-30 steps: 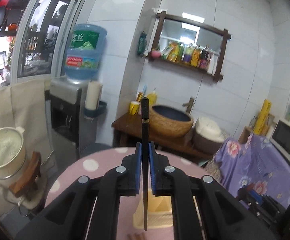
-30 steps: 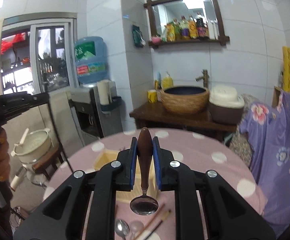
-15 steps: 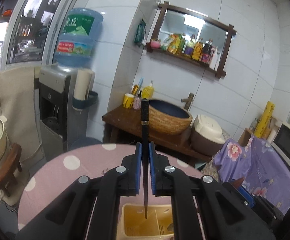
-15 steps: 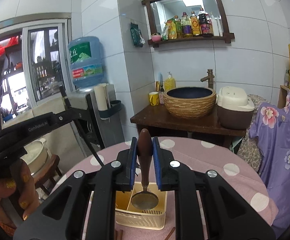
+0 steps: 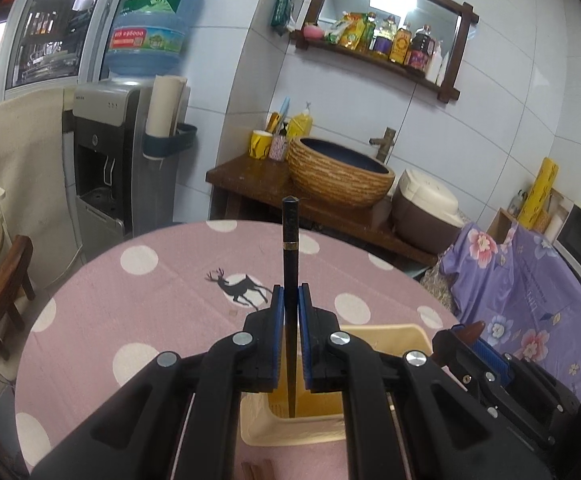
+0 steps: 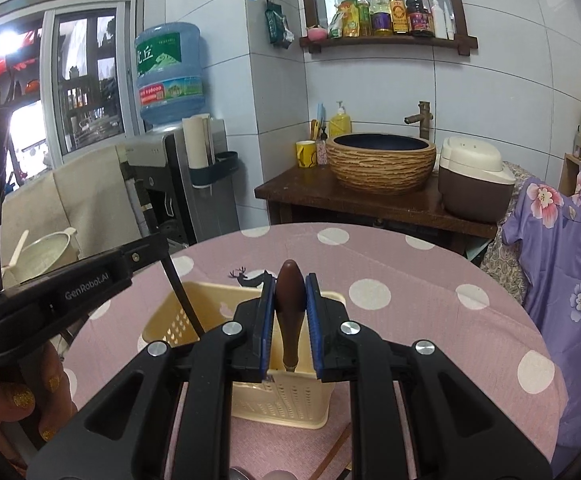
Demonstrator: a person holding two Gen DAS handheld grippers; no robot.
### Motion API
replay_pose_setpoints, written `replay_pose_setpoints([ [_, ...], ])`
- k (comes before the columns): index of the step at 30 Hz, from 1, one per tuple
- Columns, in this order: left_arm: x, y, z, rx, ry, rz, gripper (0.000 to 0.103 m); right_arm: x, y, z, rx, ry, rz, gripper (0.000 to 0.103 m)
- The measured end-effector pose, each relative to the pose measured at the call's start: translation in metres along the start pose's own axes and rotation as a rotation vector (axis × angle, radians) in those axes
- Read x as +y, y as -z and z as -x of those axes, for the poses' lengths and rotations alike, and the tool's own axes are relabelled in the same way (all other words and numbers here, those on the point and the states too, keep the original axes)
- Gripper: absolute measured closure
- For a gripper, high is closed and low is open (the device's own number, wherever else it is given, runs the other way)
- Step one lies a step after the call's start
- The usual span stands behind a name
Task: Organize utensils
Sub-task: 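Carry the black chopstick and wooden-handled spoon into the cream holder with both tools, then open both tools and withdraw them back over the remaining utensils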
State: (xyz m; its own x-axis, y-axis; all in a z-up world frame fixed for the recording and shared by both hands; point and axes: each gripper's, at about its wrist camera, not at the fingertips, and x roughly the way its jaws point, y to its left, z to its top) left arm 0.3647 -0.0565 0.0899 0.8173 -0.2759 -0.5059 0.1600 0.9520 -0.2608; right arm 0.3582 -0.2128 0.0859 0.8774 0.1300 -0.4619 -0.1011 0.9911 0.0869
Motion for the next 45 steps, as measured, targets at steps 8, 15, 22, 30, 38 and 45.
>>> replay_pose_setpoints([
  [8, 0.002, 0.012, -0.003, -0.018, -0.017, -0.024, 0.095, -0.002, 0.009, -0.003, 0.002, 0.010, 0.003, 0.087],
  [15, 0.002, 0.010, -0.003, 0.000, -0.006, -0.006, 0.089, -0.007, 0.007, 0.001, -0.033, -0.008, -0.019, 0.070],
  [22, 0.009, 0.014, 0.025, -0.062, 0.022, 0.019, 0.040, -0.010, 0.006, 0.027, -0.111, -0.011, -0.008, 0.043],
  [30, 0.018, 0.051, 0.062, -0.002, -0.065, 0.008, 0.006, -0.025, 0.036, 0.060, -0.052, 0.025, -0.061, 0.033],
  [38, 0.037, 0.115, 0.064, 0.130, -0.163, 0.003, 0.006, -0.025, 0.090, 0.081, 0.045, 0.047, -0.034, 0.033],
  [45, 0.055, 0.162, 0.058, 0.237, -0.248, 0.014, 0.011, -0.027, 0.144, 0.079, 0.136, 0.096, -0.033, 0.033],
])
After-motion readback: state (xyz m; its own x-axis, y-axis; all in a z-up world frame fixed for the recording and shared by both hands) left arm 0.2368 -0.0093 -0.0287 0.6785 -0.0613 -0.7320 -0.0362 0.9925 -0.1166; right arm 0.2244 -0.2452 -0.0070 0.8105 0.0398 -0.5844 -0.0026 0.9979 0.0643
